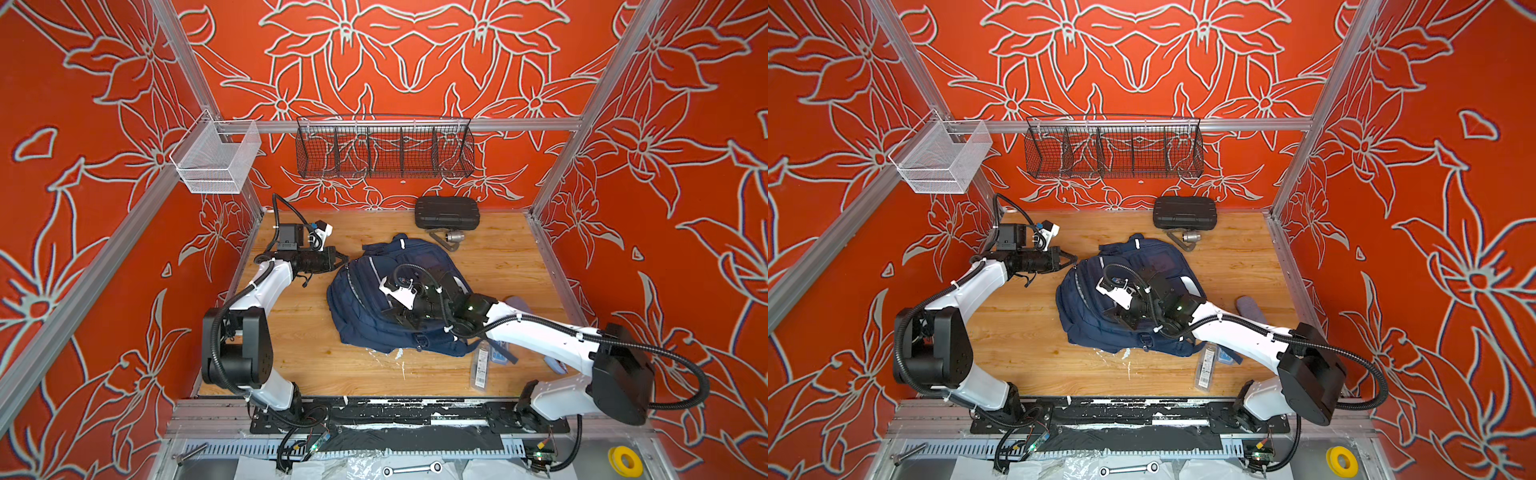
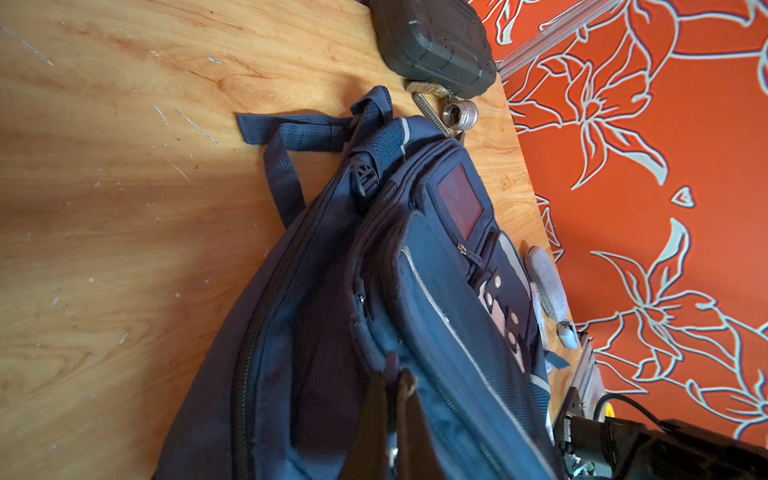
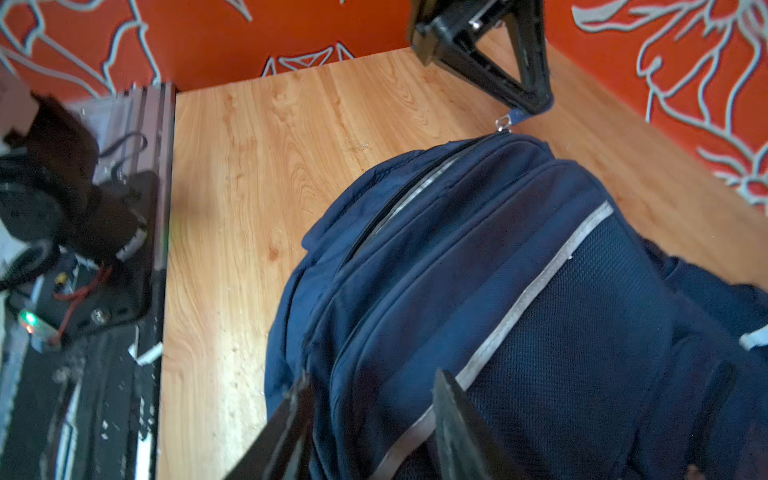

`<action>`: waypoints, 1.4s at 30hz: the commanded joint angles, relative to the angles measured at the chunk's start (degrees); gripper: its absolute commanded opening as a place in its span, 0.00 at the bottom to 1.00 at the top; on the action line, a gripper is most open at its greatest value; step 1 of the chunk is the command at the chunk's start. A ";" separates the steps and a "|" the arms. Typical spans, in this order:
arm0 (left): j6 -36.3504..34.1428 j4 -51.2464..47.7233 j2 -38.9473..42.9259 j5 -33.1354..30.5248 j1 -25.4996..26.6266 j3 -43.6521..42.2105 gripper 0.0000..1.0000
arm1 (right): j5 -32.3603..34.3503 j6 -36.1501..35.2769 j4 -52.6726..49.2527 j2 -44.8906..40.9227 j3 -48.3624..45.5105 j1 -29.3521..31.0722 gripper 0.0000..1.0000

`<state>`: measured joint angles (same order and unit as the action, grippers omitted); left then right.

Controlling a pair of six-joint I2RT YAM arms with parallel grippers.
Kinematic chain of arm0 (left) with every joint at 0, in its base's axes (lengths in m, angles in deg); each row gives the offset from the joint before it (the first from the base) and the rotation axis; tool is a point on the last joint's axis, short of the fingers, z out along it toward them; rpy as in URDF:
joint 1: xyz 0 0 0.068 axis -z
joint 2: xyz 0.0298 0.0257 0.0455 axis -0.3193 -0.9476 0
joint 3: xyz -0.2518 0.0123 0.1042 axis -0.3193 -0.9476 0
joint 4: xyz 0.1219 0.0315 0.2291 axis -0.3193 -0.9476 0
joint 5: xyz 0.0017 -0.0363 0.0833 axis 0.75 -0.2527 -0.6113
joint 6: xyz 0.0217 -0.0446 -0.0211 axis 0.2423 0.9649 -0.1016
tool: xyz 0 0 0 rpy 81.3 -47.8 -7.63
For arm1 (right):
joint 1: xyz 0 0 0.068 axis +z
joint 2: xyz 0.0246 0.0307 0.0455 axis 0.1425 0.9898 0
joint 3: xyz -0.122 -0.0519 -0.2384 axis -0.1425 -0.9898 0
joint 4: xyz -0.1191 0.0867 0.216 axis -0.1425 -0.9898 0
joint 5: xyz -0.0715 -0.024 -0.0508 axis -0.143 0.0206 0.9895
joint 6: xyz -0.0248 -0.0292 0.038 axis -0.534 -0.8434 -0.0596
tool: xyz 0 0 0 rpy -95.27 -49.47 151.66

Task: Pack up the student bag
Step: 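Grasp the main zipper pull with the right gripper while the left holds the bag, then pull the main zipper along the bag top with the right gripper while the left holds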

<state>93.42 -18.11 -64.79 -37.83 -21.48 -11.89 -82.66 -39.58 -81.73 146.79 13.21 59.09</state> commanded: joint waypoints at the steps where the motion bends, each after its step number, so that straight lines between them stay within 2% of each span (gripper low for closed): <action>1: 1.55 5.08 5.15 -0.27 1.58 -1.85 0.00 | 7.00 10.17 -1.12 4.03 7.47 0.94 0.54; 6: 2.62 5.89 8.45 -3.95 3.92 -2.78 0.00 | 9.72 19.78 -5.45 11.45 17.02 1.51 0.57; 10: 2.97 5.57 9.11 -5.11 4.77 -2.60 0.00 | 14.80 24.55 -11.27 16.75 22.70 1.75 0.57; 18: 3.16 4.32 10.22 -5.64 4.96 -2.09 0.00 | 17.85 26.69 -20.77 24.93 31.24 2.36 0.60; 22: 3.83 3.81 10.18 -6.03 5.06 -1.31 0.00 | 16.69 27.42 -22.10 27.17 33.67 2.88 0.64; 24: 3.87 3.54 10.02 -5.84 5.05 -1.02 0.00 | 18.55 27.44 -24.53 28.04 35.05 3.24 0.63; 26: 3.90 3.27 9.87 -5.99 5.05 -0.75 0.00 | 20.99 26.81 -28.41 29.32 37.16 3.34 0.53; 29: 3.27 2.33 9.39 -7.21 5.04 0.05 0.00 | 22.27 25.14 -30.75 29.08 37.82 3.38 0.19; 30: 2.64 1.81 8.94 -7.87 5.05 0.51 0.00 | 21.76 24.52 -29.44 27.96 36.69 3.33 0.07; 31: 1.95 1.31 8.27 -8.59 5.05 1.14 0.00 | 20.14 22.91 -26.71 26.30 34.66 3.42 0.00; 36: -2.51 -0.85 0.59 -8.35 3.78 7.07 0.00 | 12.67 18.11 -14.18 17.82 23.99 3.51 0.00; 38: -3.16 -0.27 -2.90 -6.72 2.40 9.68 0.00 | 11.69 17.23 -13.69 15.30 21.98 3.51 0.00; 42: -4.64 1.54 -9.02 -1.47 0.28 14.70 0.00 | 5.31 13.02 -12.75 11.11 18.44 3.51 0.00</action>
<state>92.26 -22.75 -70.76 -38.92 -18.13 -1.49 -68.94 -21.24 -93.92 162.14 33.49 61.36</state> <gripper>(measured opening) 0.055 0.101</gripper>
